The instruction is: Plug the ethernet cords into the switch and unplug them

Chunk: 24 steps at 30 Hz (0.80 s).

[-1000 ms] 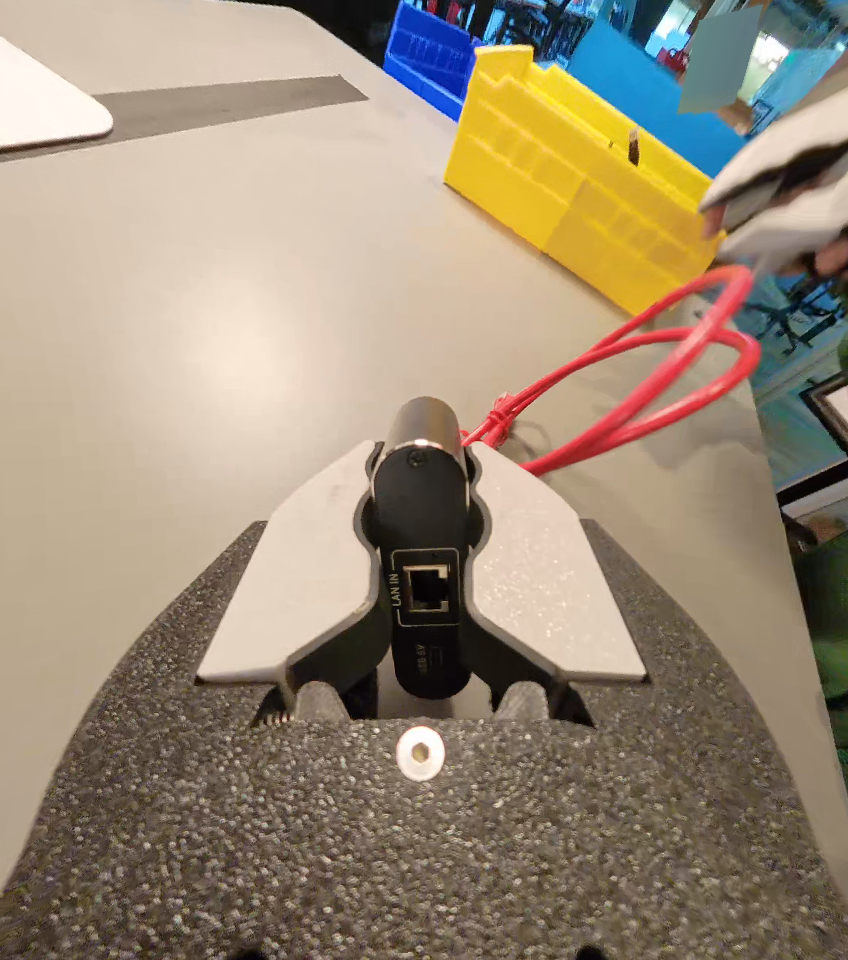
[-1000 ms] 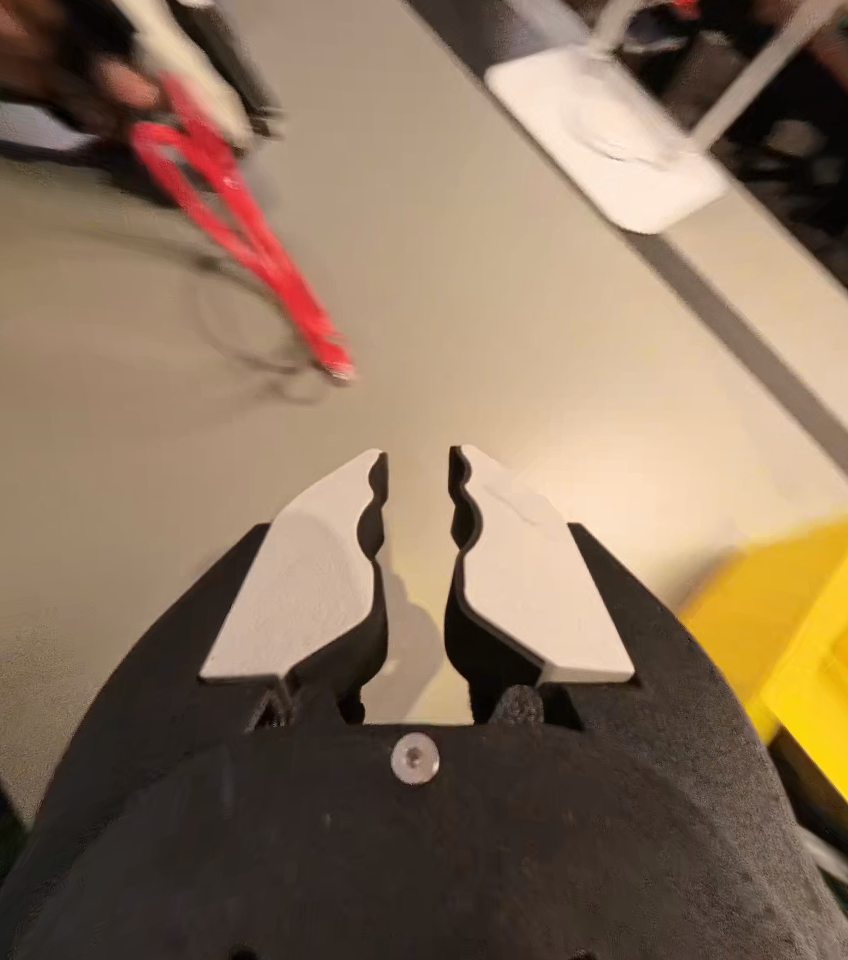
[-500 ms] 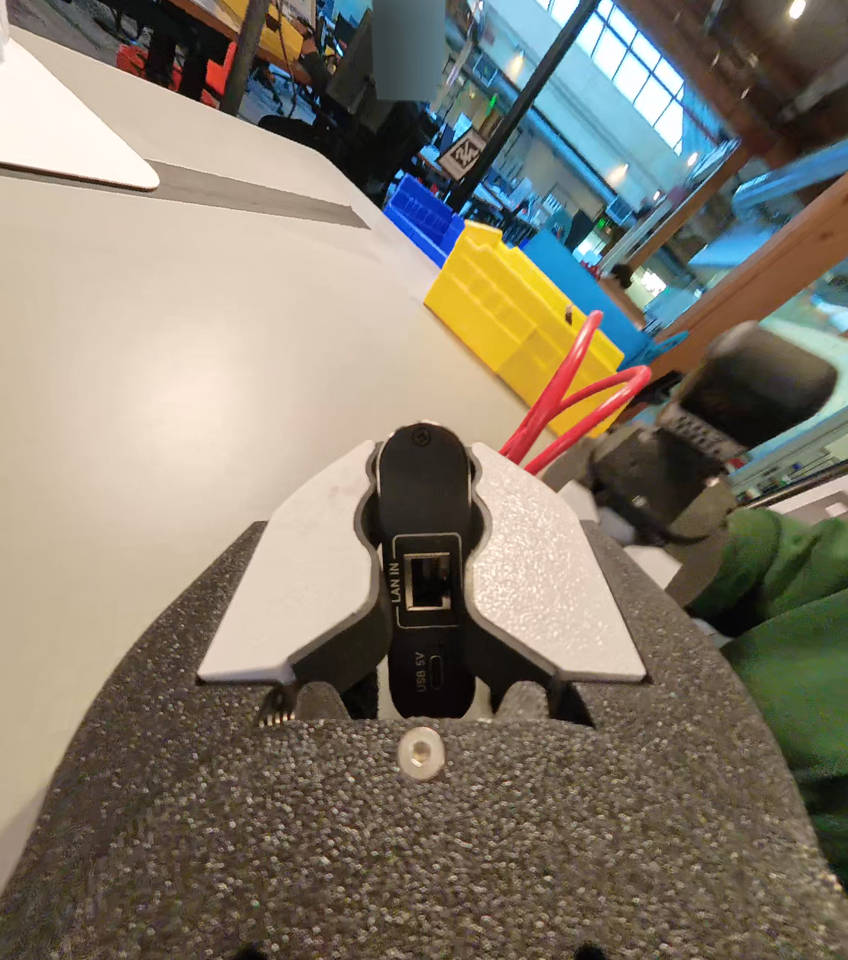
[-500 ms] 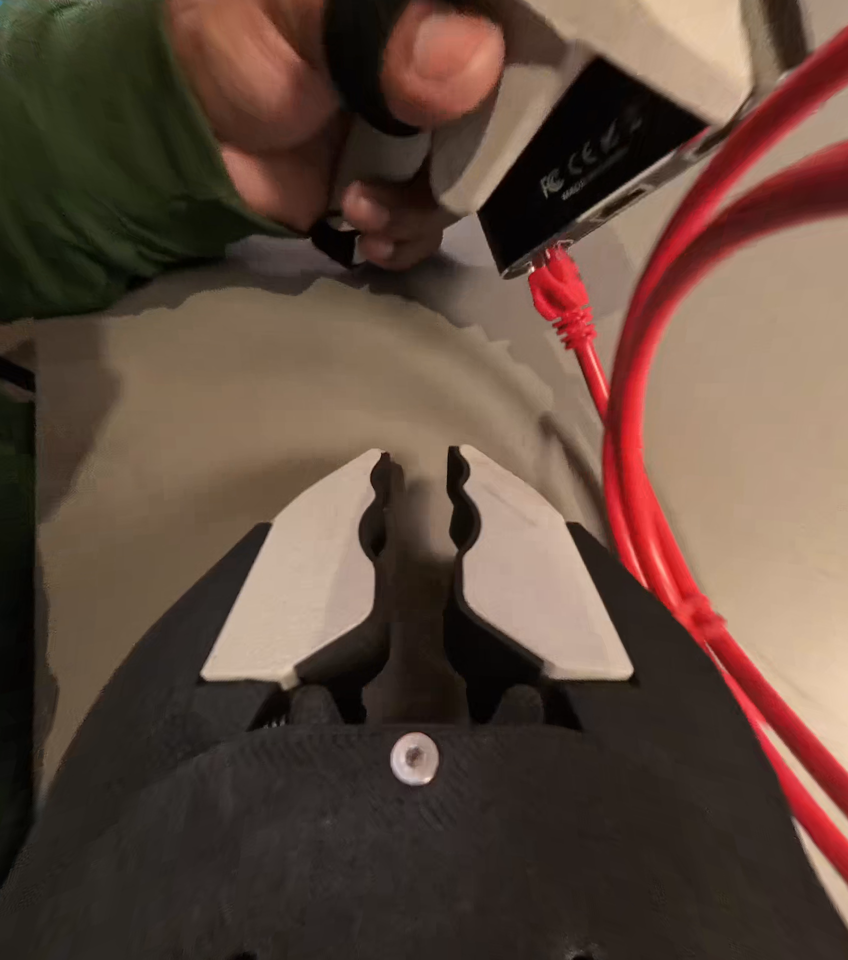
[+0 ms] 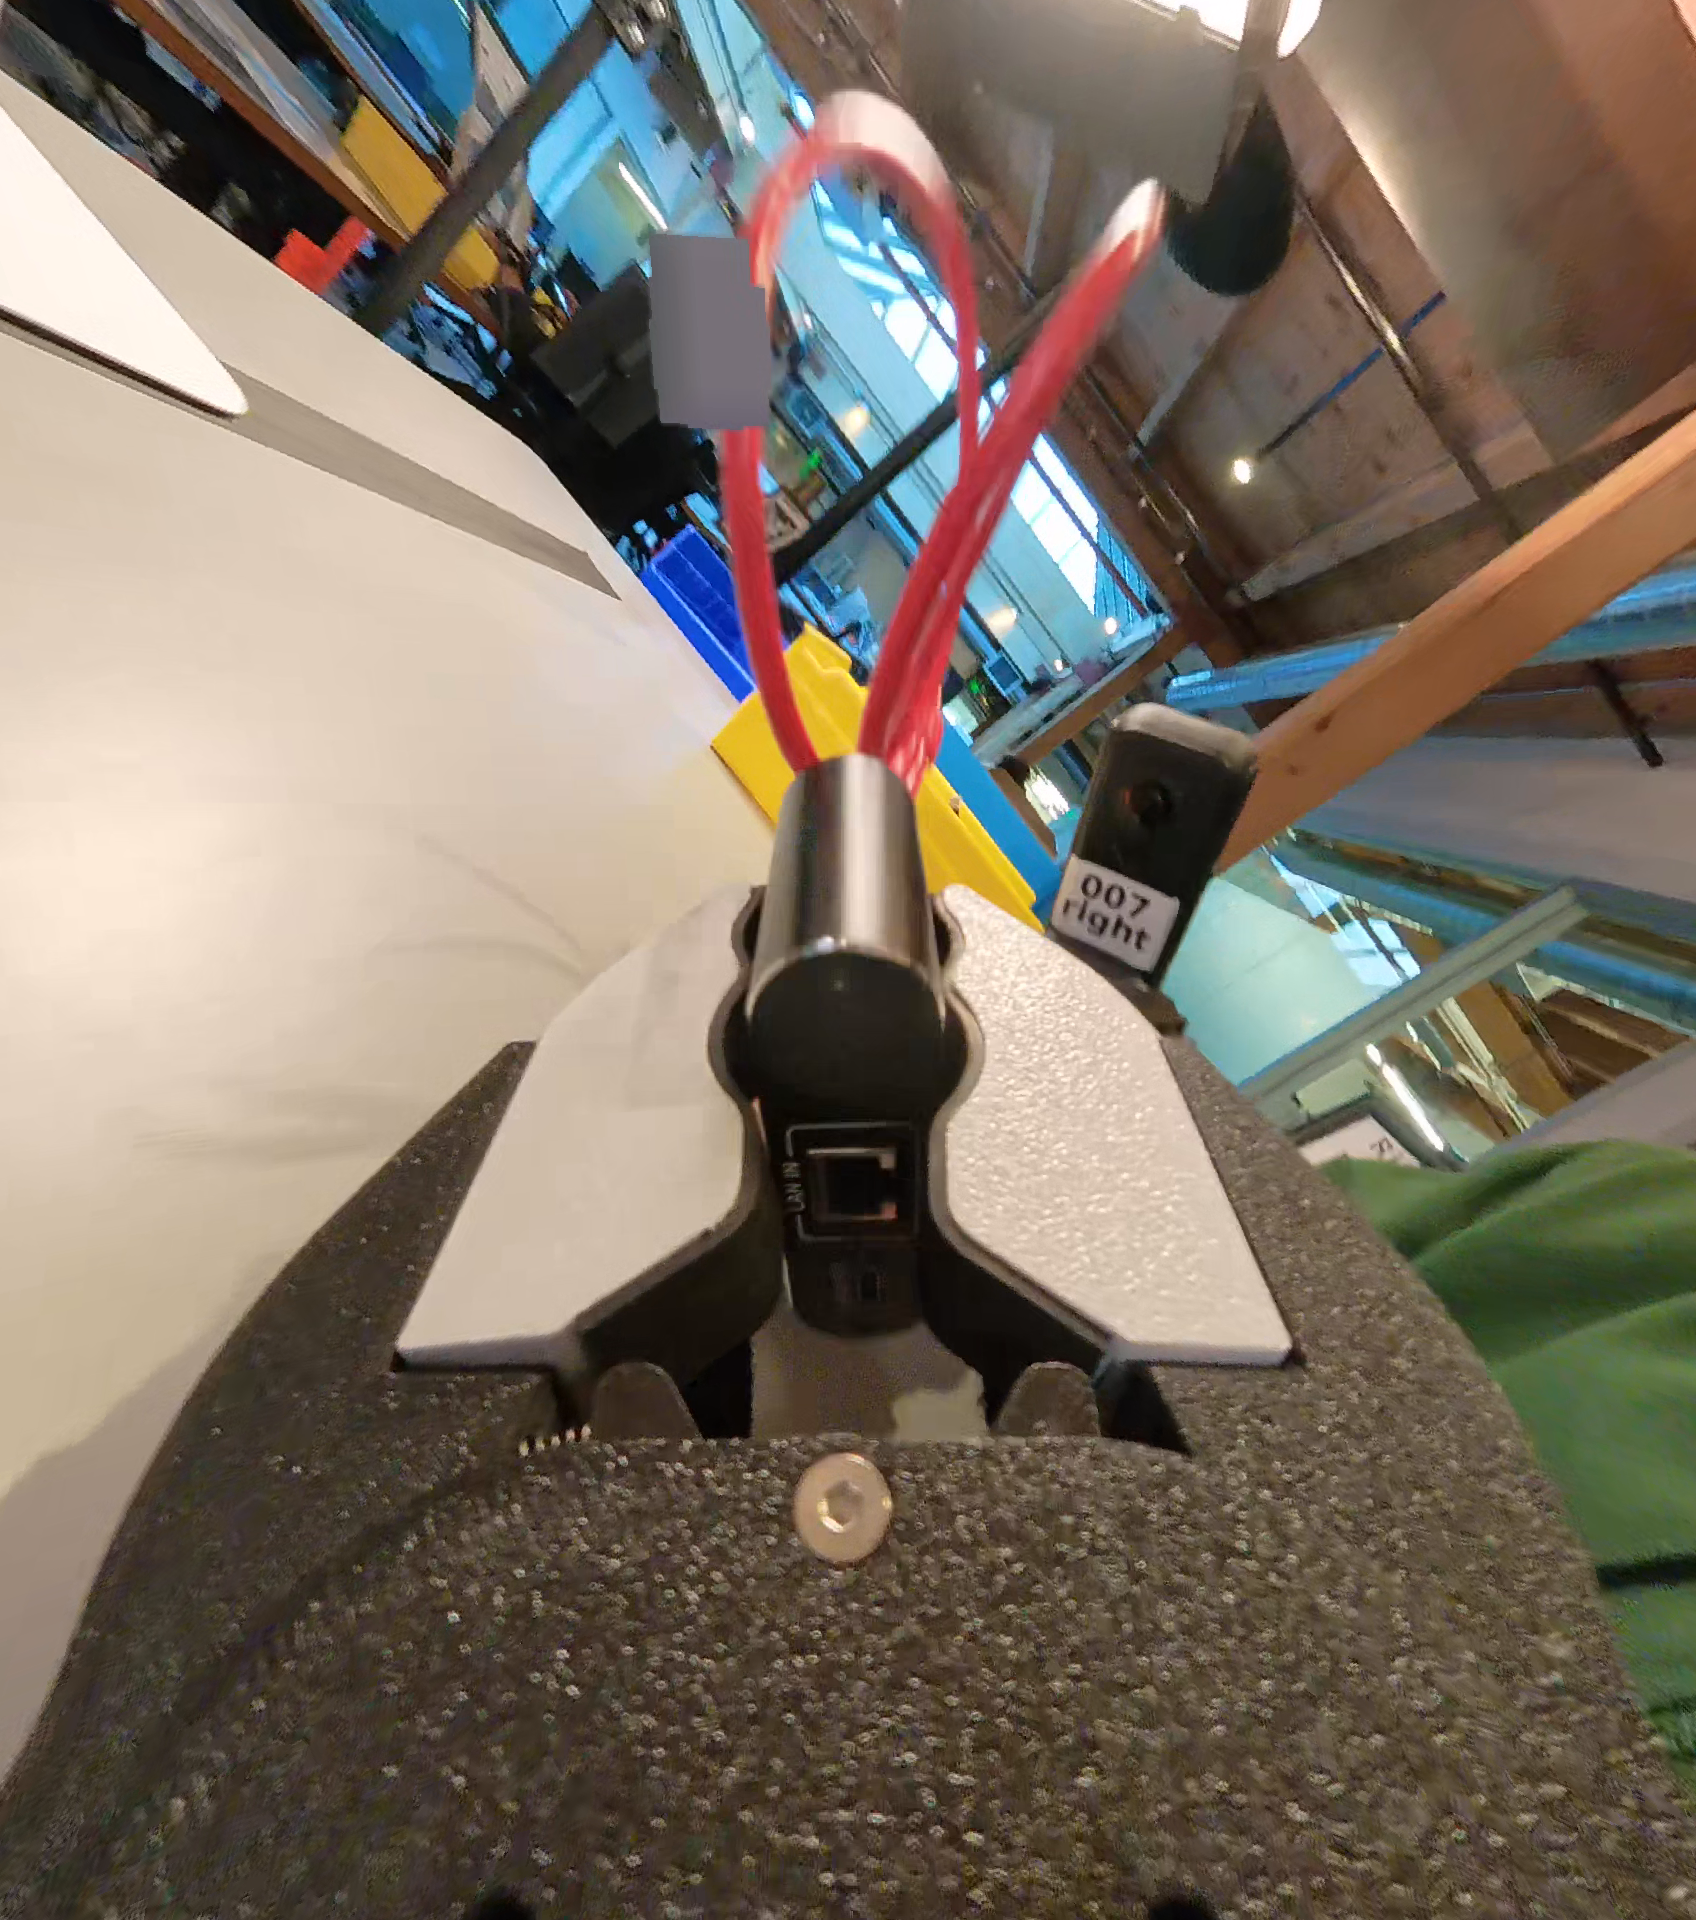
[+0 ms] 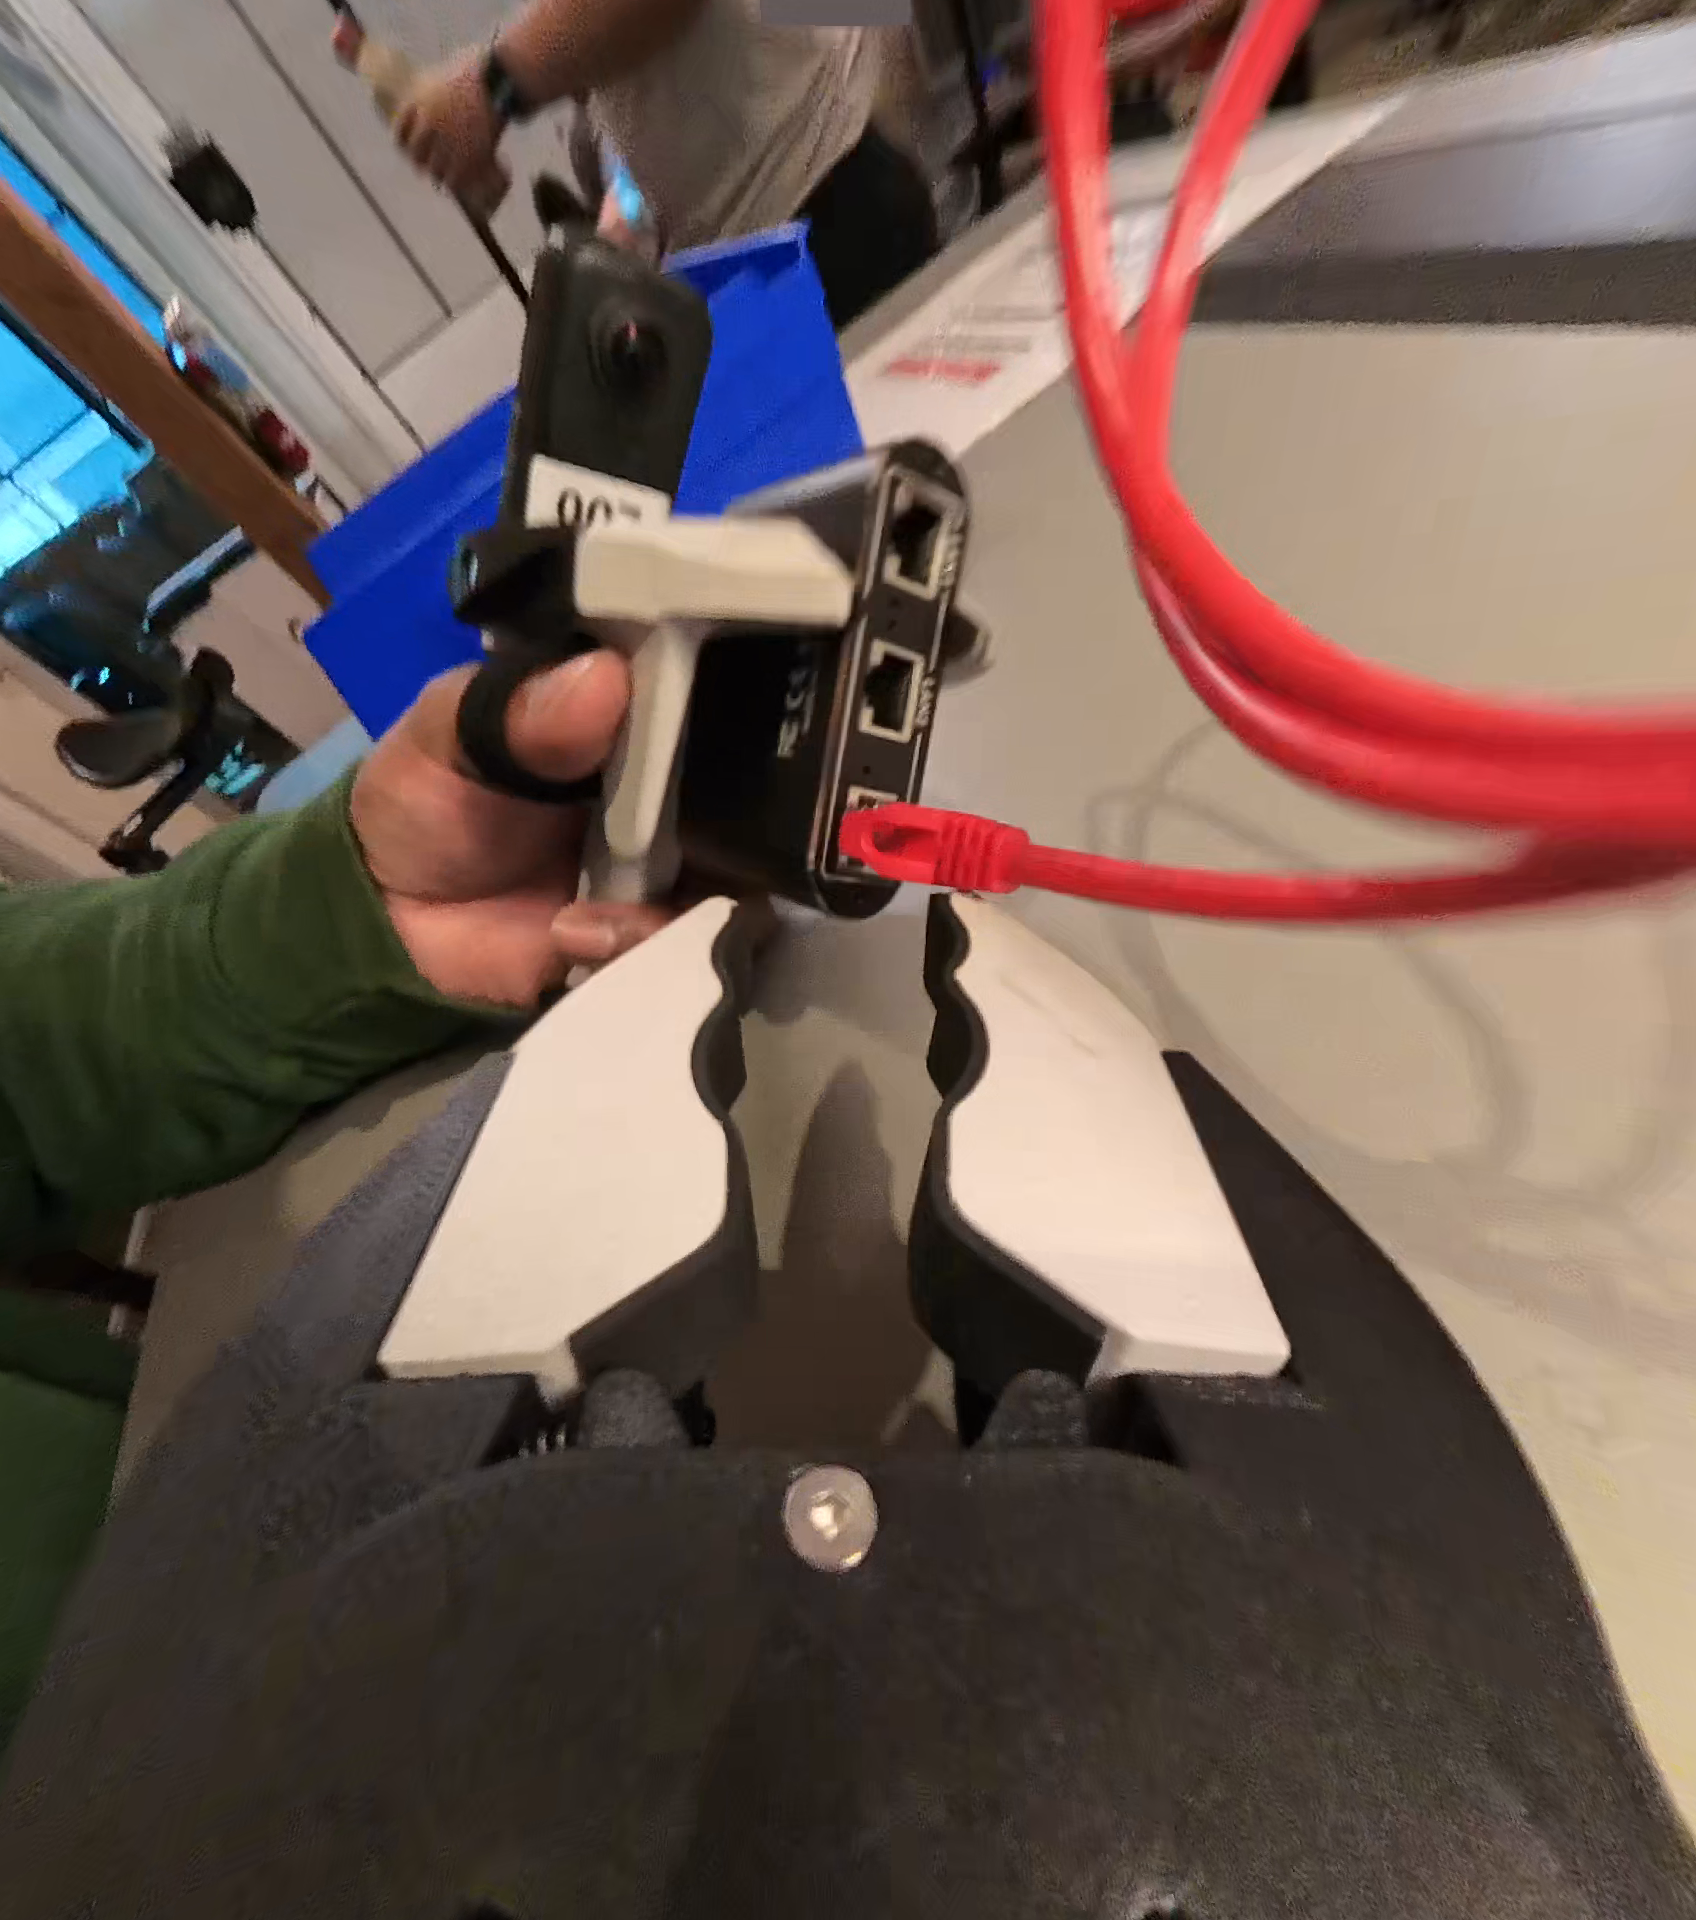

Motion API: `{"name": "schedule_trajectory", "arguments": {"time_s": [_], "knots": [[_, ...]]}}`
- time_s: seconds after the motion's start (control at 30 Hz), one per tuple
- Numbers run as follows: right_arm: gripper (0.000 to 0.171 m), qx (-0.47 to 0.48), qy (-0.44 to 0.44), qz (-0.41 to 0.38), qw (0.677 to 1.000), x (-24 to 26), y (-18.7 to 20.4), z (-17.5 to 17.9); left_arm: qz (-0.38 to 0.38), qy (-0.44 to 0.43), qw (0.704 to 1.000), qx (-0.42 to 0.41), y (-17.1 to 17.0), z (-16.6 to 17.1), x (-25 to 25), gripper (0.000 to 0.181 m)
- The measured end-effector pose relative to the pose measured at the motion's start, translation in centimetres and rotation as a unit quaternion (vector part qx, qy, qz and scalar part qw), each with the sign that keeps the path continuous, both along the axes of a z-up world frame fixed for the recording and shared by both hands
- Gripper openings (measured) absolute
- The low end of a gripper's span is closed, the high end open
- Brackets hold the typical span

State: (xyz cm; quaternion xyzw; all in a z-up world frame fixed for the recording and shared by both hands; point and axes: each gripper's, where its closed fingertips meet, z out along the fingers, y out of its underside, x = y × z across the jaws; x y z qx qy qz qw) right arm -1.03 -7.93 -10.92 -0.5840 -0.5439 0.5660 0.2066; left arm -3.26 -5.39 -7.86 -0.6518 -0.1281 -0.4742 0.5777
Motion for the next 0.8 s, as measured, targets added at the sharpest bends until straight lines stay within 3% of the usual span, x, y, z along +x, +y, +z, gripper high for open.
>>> {"name": "schedule_trajectory", "arguments": {"time_s": [0.2, 0.8], "knots": [[0.021, -0.006, 0.060, -0.024, 0.998, 1.0, 2.1, 1.7, -0.072, 0.061, 0.996, -0.008, -0.1, -0.6, 2.7, 0.029], [0.015, -0.038, 0.087, -0.019, 0.995, 1.8, 2.6, 2.4, -0.127, 0.139, 0.982, -0.010, -0.7, -1.4, 4.8, 0.036]]}}
